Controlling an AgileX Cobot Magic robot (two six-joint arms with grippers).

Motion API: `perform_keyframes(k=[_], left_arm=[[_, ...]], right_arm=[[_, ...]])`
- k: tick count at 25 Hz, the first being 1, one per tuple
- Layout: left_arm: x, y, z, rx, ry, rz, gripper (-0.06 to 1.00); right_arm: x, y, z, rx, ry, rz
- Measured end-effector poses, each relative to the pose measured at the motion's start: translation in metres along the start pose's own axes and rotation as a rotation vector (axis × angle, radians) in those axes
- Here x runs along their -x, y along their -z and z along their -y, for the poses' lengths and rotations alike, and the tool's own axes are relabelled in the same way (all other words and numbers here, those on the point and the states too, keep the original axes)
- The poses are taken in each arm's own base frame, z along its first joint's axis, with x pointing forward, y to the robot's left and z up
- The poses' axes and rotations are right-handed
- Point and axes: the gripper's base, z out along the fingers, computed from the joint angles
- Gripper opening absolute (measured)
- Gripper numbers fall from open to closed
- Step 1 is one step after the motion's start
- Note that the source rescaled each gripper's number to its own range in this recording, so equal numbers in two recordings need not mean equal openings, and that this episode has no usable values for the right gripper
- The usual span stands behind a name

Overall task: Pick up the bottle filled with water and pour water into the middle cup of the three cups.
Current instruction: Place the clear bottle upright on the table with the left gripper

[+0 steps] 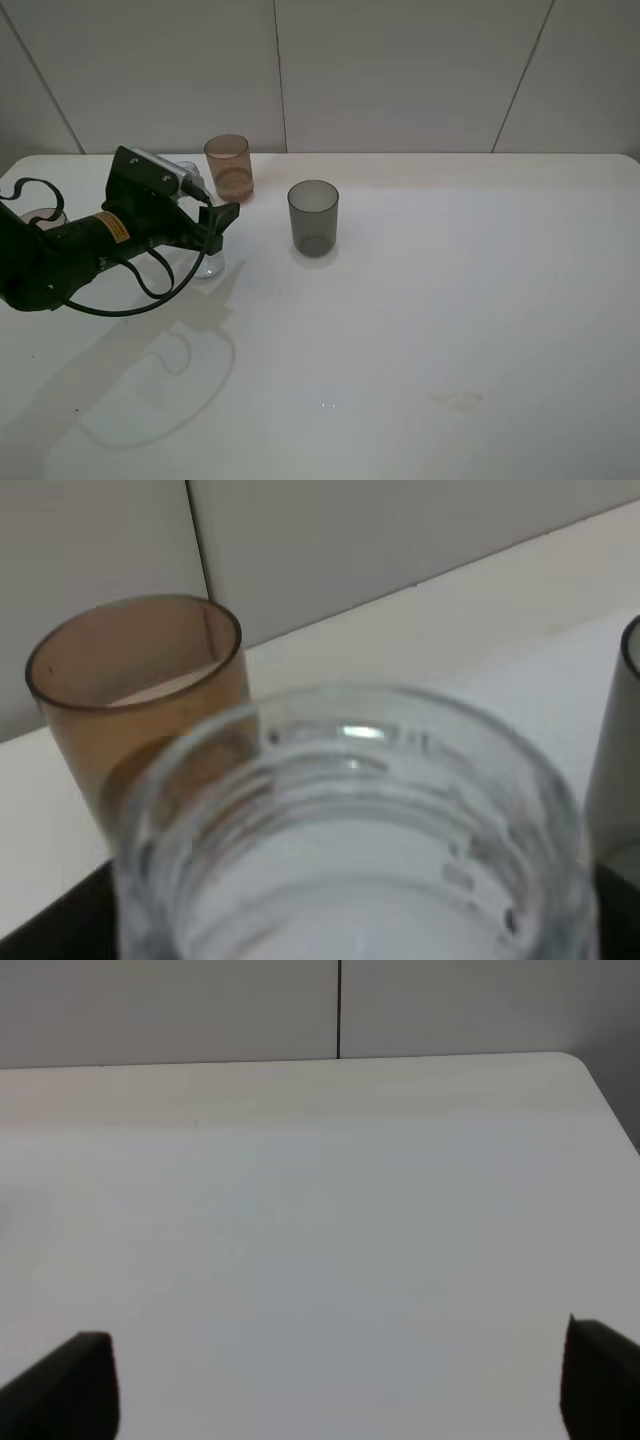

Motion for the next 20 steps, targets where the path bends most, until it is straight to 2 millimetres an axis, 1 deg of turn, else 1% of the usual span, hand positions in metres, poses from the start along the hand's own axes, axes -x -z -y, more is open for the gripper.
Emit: perform_keyframes(k=[6,15,20], left_arm=[[0.014,0.002,0.001,-0.013,-0.021,0.039,0.9],[0.047,0.01,-0.001,0.0,-0.055,0.136,0.91],[0.065,0.017,-0.002,0.009,-0.08,0.149,0.91]], right_arm=[[0.0,0.0,0.0,0.0,0.0,0.0],[0.0,0.0,0.0,0.0,0.0,0.0],[0.0,0.0,0.0,0.0,0.0,0.0]])
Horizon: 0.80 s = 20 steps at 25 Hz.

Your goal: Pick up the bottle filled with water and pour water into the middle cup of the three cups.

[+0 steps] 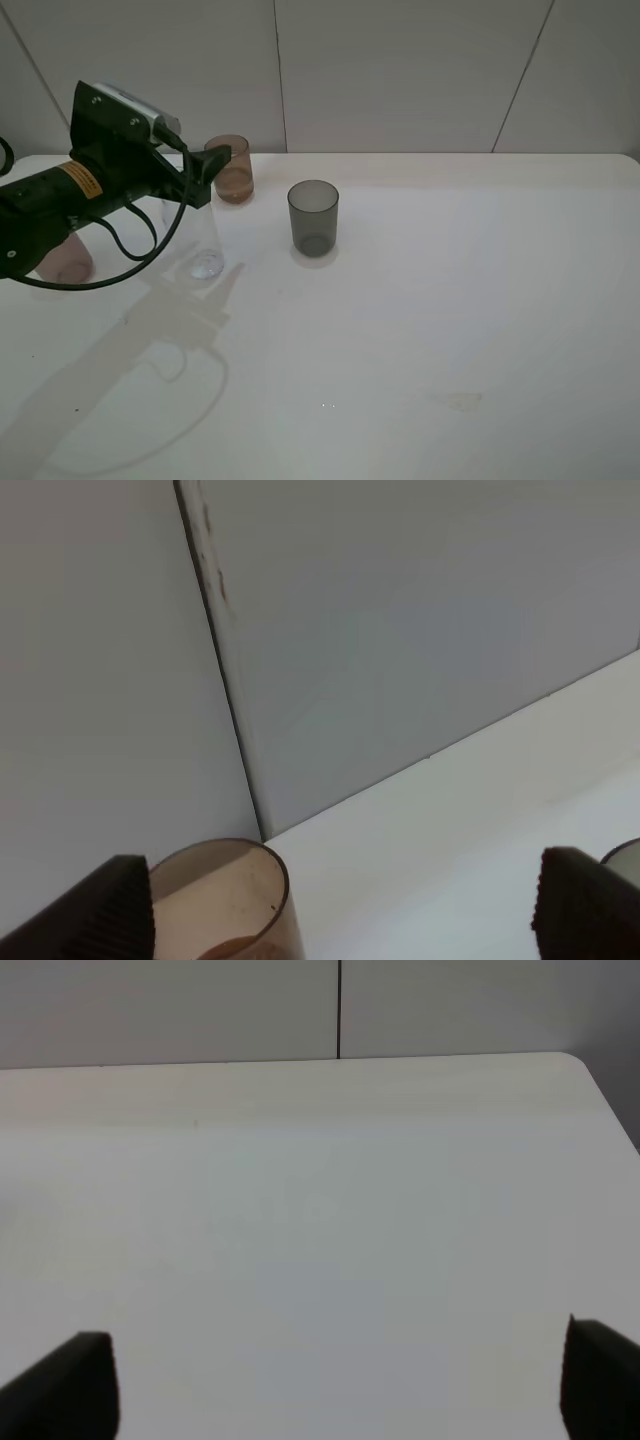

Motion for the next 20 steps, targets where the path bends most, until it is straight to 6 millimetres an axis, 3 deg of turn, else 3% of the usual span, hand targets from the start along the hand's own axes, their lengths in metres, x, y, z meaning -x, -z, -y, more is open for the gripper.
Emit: perform_keyframes(k=[12,16,20], left_arm=[[0.06,0.025,-0.006,0.053,0.022,0.007,0.98],[0.085,0.049,-0.01,0.127,0.071,-0.084,0.98],[0.11,0.087,-0.011,0.216,0.097,-0.183,0.98]], right_arm=[[0.0,0.0,0.0,0.0,0.0,0.0],[0.0,0.0,0.0,0.0,0.0,0.0],[0.0,0.0,0.0,0.0,0.0,0.0]])
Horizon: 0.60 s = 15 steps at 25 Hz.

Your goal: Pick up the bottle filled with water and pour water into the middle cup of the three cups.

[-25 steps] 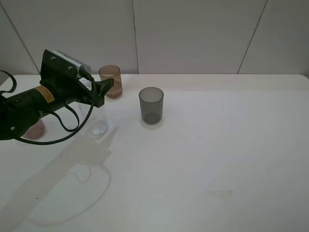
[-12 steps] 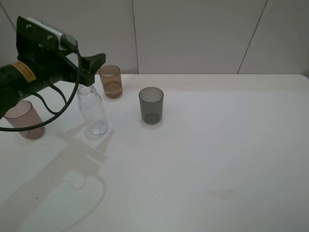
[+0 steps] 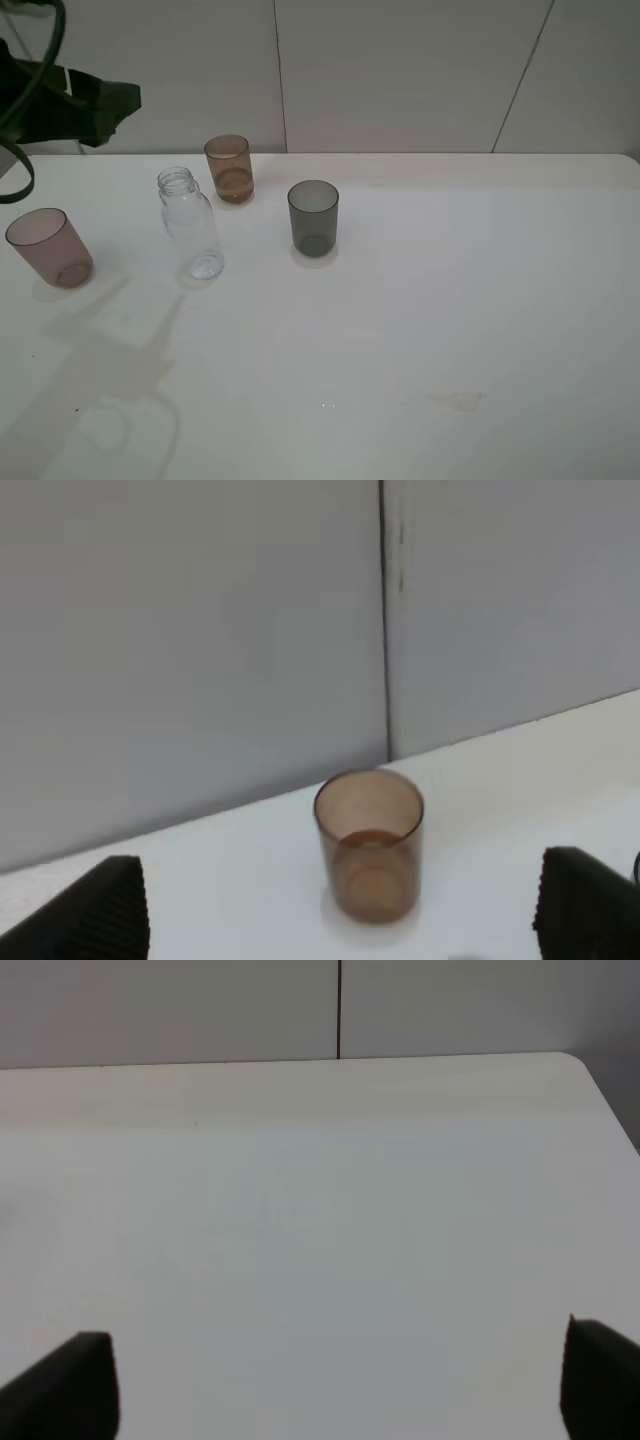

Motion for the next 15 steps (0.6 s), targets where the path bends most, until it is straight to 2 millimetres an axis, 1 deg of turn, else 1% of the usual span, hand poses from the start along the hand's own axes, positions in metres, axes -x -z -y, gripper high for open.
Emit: perform_keyframes(k=[2,4,7,11,15], left_arm=[[0.006,0.025,-0.003,0.045,0.024,-0.051,0.98],[0.013,0.056,-0.005,0.083,0.05,-0.067,0.98],[0.016,0.102,-0.006,0.126,0.078,-0.081,0.98],[0.01,0.161,-0.004,0.157,0.149,-0.065,0.98],[-0.004,0.205,0.0,0.167,0.257,-0.1,0.98]], right_arm=[[0.0,0.0,0.0,0.0,0.0,0.0],[0.0,0.0,0.0,0.0,0.0,0.0],[0.0,0.0,0.0,0.0,0.0,0.0],[0.0,0.0,0.0,0.0,0.0,0.0],[0.0,0.0,0.0,0.0,0.0,0.0]])
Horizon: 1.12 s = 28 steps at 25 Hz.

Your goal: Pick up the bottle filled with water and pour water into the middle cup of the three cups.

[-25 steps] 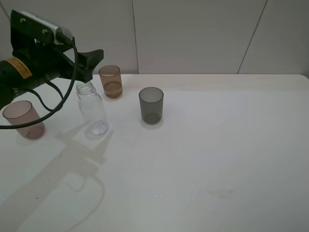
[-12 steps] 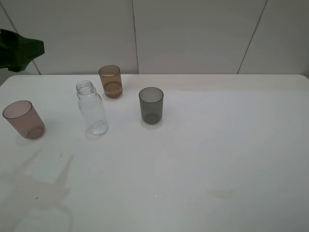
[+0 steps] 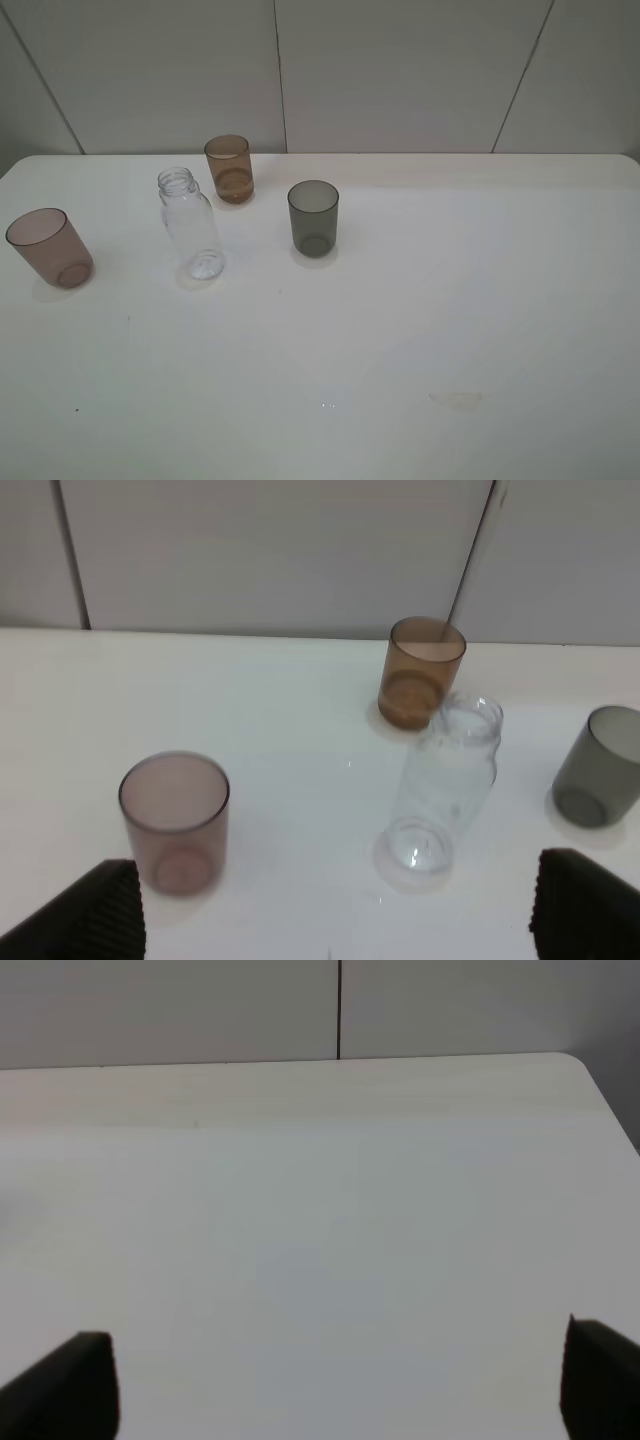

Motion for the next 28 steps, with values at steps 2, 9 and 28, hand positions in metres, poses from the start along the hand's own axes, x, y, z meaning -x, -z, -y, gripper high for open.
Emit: perform_keyframes(k=[2,9,28], left_arm=[[-0.008,0.016,-0.004,0.016,0.011,-0.041,0.98],[-0.023,0.05,-0.009,0.02,0.036,-0.07,0.98],[-0.051,0.022,0.002,-0.124,-0.16,-0.156,0.98]], right_arm=[[0.0,0.0,0.0,0.0,0.0,0.0],[0.0,0.0,0.0,0.0,0.0,0.0],[0.0,0.0,0.0,0.0,0.0,0.0]])
